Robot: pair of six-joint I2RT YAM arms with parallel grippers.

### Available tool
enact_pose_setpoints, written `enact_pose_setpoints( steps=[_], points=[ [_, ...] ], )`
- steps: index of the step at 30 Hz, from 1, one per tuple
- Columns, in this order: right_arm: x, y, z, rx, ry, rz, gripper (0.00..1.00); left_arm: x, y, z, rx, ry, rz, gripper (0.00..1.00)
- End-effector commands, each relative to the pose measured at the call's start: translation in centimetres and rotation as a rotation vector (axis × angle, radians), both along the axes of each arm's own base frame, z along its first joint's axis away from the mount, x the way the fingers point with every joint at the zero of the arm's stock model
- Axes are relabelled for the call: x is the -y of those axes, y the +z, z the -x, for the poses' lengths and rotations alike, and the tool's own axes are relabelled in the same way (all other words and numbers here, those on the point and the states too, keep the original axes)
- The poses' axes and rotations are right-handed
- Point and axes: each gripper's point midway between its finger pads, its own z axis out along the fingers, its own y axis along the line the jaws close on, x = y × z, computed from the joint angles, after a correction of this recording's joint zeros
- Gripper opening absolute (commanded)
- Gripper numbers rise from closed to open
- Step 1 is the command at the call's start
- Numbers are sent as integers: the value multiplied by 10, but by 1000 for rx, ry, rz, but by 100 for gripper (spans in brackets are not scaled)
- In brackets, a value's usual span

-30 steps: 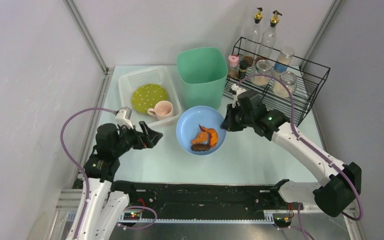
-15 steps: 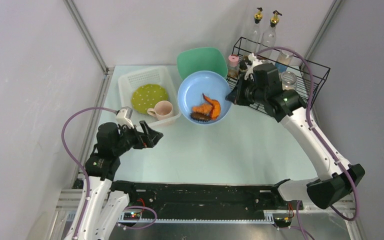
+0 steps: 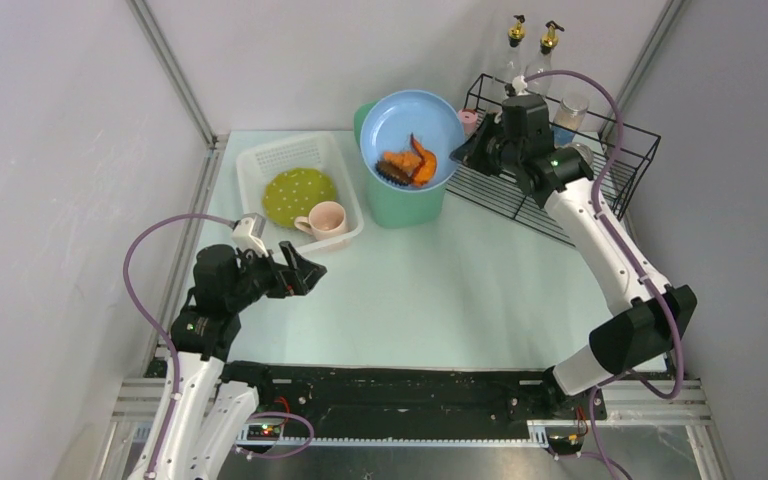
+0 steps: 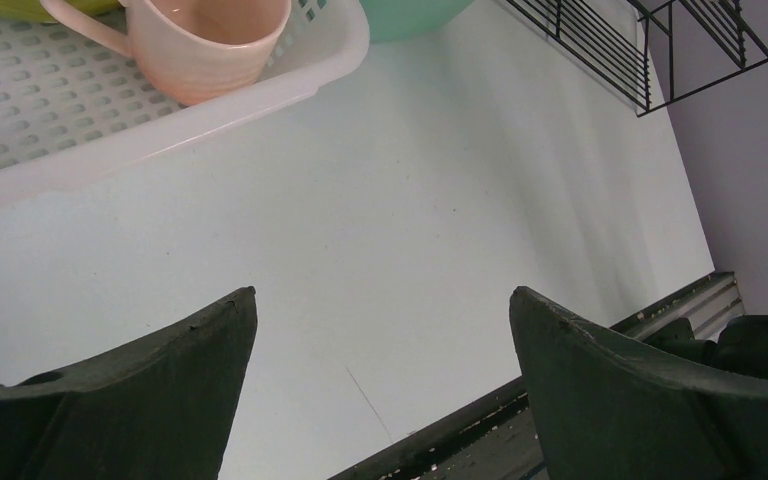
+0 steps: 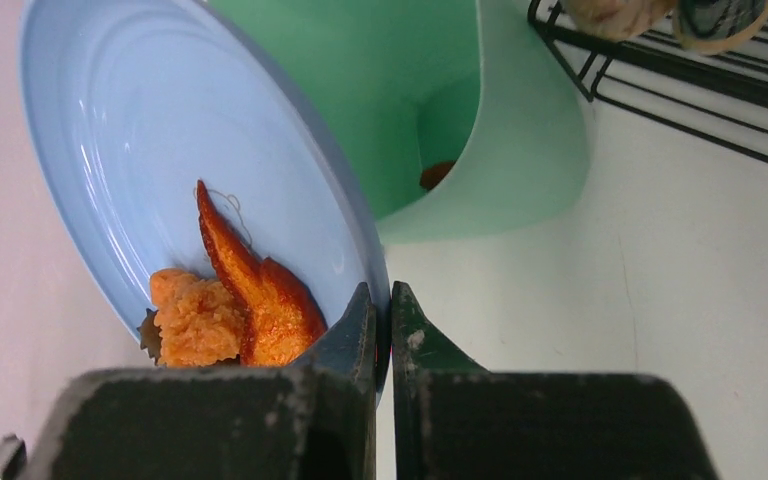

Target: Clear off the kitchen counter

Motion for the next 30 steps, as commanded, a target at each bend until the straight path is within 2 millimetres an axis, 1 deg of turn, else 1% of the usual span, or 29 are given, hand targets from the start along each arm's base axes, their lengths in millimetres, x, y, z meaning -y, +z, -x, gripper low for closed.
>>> enact_pose_setpoints(
  steps=[1,4,6,9,10,11,12,13,14,15,16,17,18,19,20,22,30],
  points=[
    [5,65,-32,162,-131,-172,0,4,3,-1,18,-22,12,100],
    [11,72,-45,185,-193,-204,0,5,2,-1,16,-23,13,100],
    [16,78,-55,213,-238,-210,0,5,2,0,15,-23,13,100],
    [26,81,-72,238,-325,-194,0,5,2,-1,15,-24,13,100],
    [28,89,-75,256,-341,-198,0,5,2,0,15,-24,13,100],
    [31,86,-82,257,-369,-185,0,5,3,0,16,-24,13,100],
    [32,94,-84,275,-379,-188,0,5,3,0,18,-24,13,100],
    [34,90,-91,274,-403,-173,0,5,3,0,19,-24,13,100],
    [35,96,-93,292,-410,-169,0,5,3,0,18,-23,13,100],
    [37,94,-98,295,-431,-154,0,5,3,0,19,-23,12,100],
    [41,99,-100,317,-450,-139,0,4,3,0,18,-22,12,100],
    [39,98,-102,322,-453,-127,0,4,3,0,18,-22,11,100],
    [42,101,-105,344,-471,-105,0,4,3,-1,21,-21,11,100],
    [40,99,-106,351,-474,-88,0,4,3,-1,21,-22,11,100],
    [43,101,-108,373,-489,-62,0,4,3,0,20,-21,12,100],
    [43,99,-111,397,-502,-15,0,4,3,0,21,-23,12,100],
    [40,100,-117,503,-530,189,0,4,3,0,22,-20,12,100]
  ],
)
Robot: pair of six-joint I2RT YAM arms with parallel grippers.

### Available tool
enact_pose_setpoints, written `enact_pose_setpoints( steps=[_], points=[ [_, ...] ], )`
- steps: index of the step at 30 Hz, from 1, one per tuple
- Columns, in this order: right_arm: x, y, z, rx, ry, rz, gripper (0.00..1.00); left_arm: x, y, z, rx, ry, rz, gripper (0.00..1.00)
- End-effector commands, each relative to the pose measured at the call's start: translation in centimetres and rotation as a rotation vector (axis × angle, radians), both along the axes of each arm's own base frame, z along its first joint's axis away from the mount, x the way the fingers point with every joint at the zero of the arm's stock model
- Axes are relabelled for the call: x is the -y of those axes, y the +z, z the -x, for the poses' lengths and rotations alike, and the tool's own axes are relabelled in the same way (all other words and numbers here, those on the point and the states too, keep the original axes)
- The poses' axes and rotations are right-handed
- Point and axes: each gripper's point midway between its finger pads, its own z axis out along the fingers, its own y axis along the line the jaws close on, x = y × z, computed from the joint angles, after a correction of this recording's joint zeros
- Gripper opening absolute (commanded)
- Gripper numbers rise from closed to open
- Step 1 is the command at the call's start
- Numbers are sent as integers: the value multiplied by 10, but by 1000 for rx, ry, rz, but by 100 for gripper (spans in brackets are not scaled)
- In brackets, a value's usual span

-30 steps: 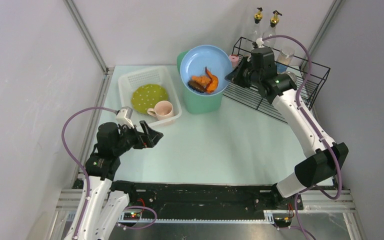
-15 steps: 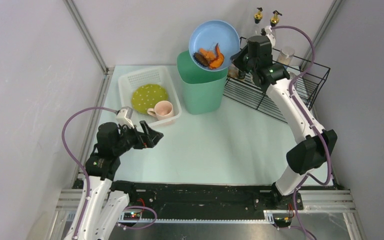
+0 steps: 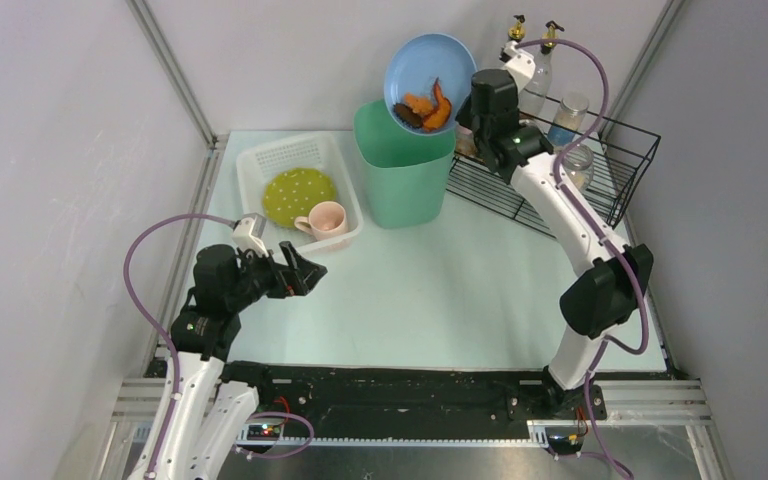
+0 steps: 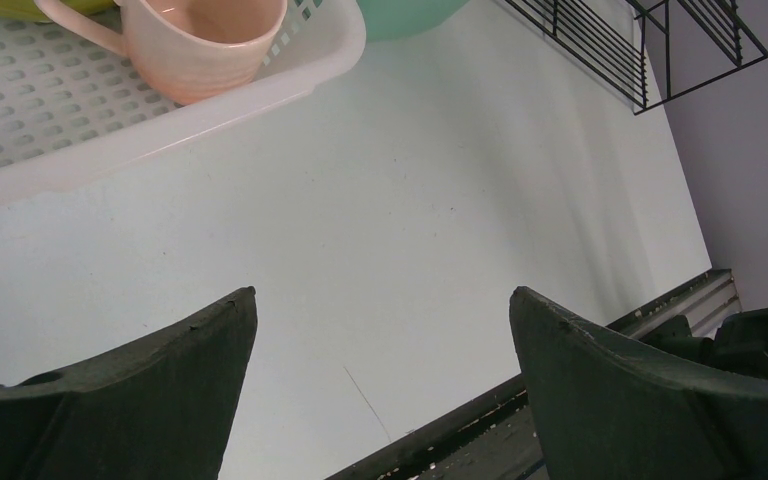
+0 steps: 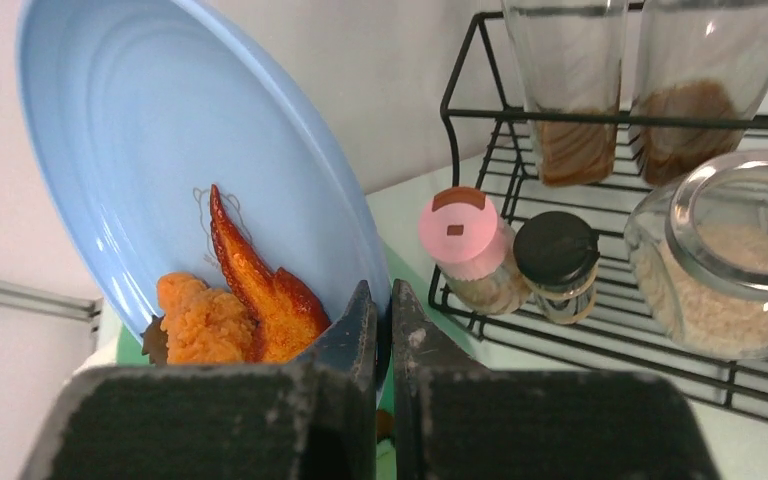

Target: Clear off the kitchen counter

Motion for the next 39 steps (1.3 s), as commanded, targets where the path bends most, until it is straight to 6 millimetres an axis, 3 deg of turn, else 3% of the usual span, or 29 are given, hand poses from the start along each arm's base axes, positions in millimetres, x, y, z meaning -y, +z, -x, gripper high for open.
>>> enact_pose_setpoints(
  steps=[1,25,30,39],
  points=[
    [7,64,-7,224,-84,91,0,3,3,-1,24,-11,8,100],
    [-36,96,17,503,-252,860,0,2,2,-2,17,-6,7,100],
    [-41,106,26,549,-268,884,0,4,2,-1,17,-19,8,100],
    [-28,126,47,560,-256,809,0,6,4,0,24,-36,9,100]
  ],
)
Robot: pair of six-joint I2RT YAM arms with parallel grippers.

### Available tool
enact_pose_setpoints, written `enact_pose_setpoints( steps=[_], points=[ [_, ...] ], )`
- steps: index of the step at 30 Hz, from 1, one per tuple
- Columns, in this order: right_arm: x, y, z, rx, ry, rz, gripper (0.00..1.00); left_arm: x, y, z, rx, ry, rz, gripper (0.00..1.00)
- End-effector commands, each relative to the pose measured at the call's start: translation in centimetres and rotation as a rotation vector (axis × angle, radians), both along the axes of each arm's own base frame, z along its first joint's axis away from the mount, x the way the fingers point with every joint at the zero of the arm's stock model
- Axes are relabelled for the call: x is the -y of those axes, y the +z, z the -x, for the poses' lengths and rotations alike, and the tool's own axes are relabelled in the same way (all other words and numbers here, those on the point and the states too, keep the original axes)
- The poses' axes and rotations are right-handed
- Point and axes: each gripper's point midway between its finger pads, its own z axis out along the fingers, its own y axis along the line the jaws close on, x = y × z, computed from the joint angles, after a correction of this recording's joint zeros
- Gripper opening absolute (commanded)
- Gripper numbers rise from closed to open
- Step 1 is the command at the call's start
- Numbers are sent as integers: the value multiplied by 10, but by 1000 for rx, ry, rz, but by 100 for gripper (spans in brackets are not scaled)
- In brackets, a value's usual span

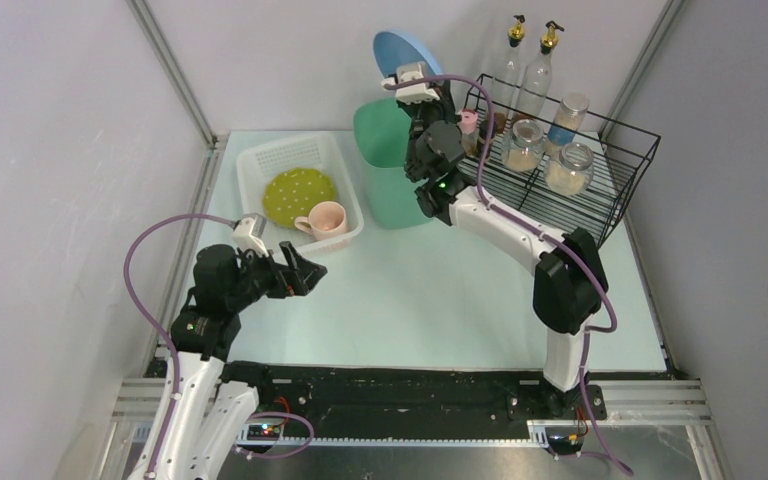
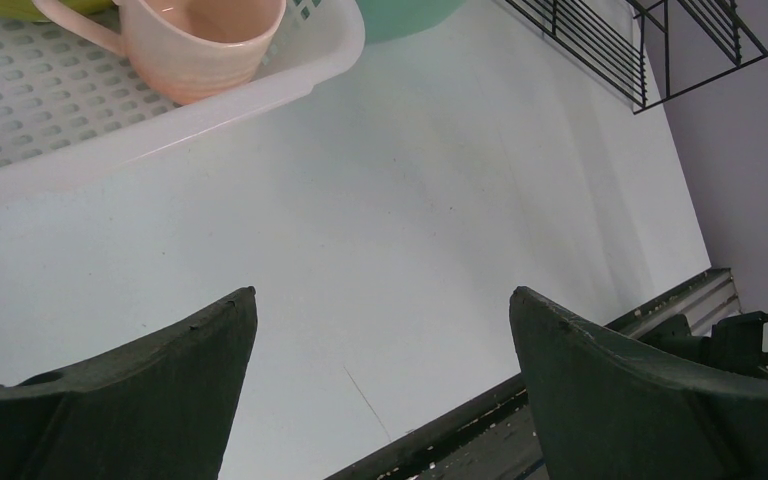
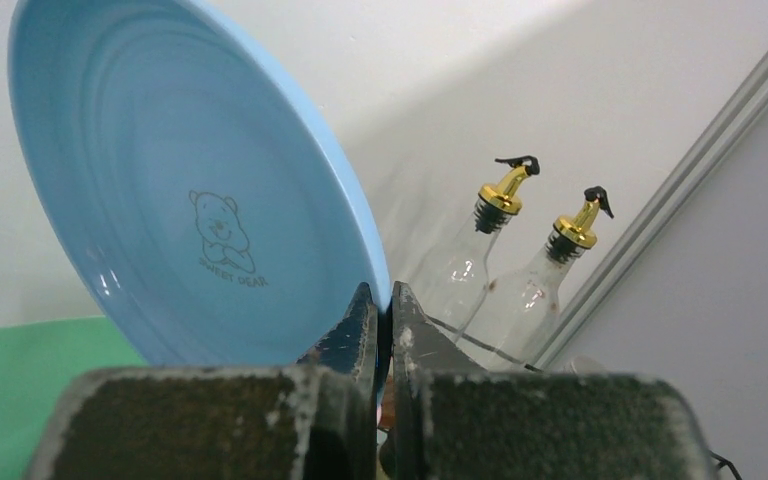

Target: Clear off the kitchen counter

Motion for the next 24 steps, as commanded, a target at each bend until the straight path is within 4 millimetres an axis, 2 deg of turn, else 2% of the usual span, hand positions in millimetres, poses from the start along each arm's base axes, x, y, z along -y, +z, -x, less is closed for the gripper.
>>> enact_pose_setpoints(
  steps=[1,6,10,11,12,13,14,18,24],
  points=[
    [24,53,32,107,24,-135,0,5,5,0,31,-34,7,100],
    [30,60,51,72,89,-185,0,-1,13,4,93,0,-1,100],
    [35,61,70,8,187,-266,0,6,13,5,77,-49,1,100],
    [31,51,72,-41,214,-284,0,8,13,6,76,-64,3,100],
    [33,58,80,-44,252,-302,0,9,16,6,82,-70,5,100],
    [29,46,82,-106,277,-314,0,10,18,7,96,-77,2,100],
    [28,50,89,-119,318,-325,0,9,21,7,108,-73,-1,100],
    [21,23,110,-283,416,-378,0,6,34,12,171,-59,0,100],
    [7,-31,151,-529,561,-498,0,7,58,18,224,-54,40,100]
  ],
)
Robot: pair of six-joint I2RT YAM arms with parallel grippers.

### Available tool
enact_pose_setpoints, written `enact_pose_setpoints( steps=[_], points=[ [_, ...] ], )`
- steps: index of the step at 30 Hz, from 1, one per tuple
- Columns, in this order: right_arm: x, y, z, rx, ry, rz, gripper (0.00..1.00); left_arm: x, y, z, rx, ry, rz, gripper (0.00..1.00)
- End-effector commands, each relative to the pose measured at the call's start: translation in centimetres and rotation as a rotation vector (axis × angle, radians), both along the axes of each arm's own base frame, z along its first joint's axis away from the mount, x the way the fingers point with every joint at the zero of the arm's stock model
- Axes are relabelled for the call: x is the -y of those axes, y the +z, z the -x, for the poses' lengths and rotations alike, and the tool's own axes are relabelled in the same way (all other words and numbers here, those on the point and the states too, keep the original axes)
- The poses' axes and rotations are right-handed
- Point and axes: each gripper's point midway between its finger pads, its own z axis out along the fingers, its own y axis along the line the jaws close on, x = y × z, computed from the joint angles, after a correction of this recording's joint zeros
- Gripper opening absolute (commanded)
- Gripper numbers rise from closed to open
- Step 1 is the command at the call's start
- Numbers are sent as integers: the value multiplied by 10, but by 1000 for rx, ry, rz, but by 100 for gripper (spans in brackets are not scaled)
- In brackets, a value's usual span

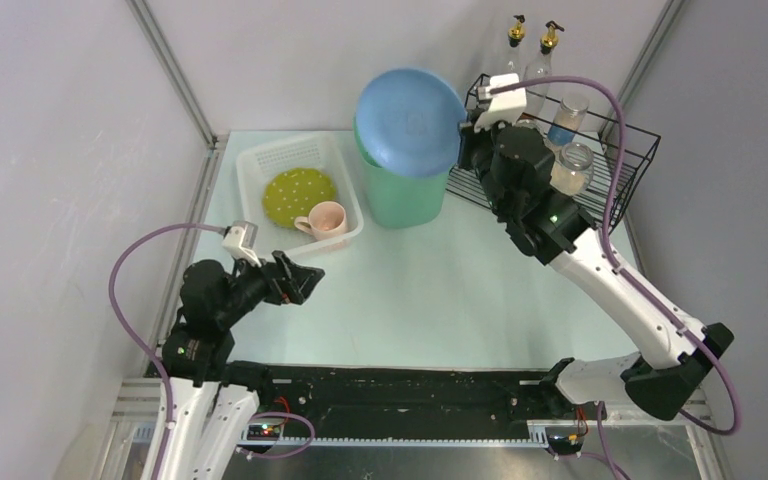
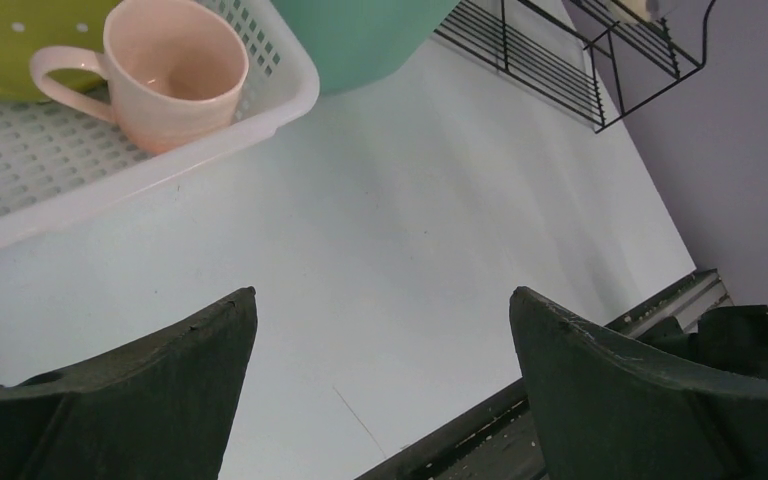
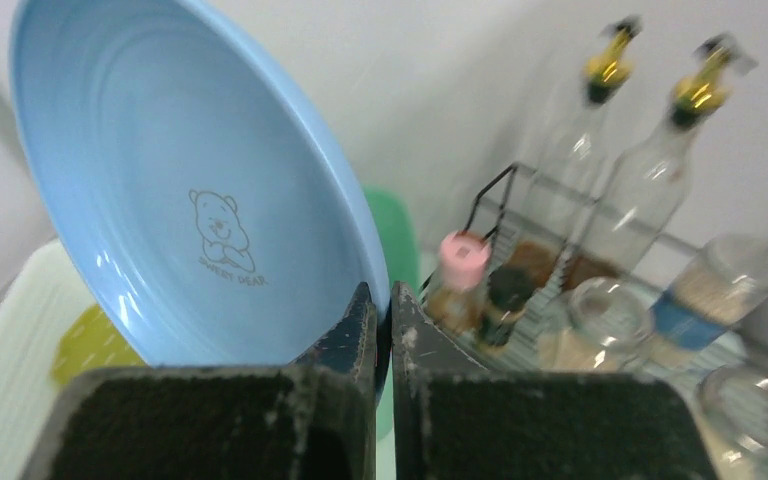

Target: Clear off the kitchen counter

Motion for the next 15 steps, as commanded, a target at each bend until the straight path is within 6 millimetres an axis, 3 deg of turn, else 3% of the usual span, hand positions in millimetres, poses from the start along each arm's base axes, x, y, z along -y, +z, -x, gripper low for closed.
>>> enact_pose_setpoints(
  steps=[1,6,15],
  points=[
    [-22,-69,38,-279,184,-68,0,6,38,3,97,-33,30,100],
    [-33,-124,74,-474,286,-130,0,9,51,3,121,-55,33,100],
    [-52,-173,120,-692,391,-142,0,8,67,-3,156,-50,15,100]
  ],
)
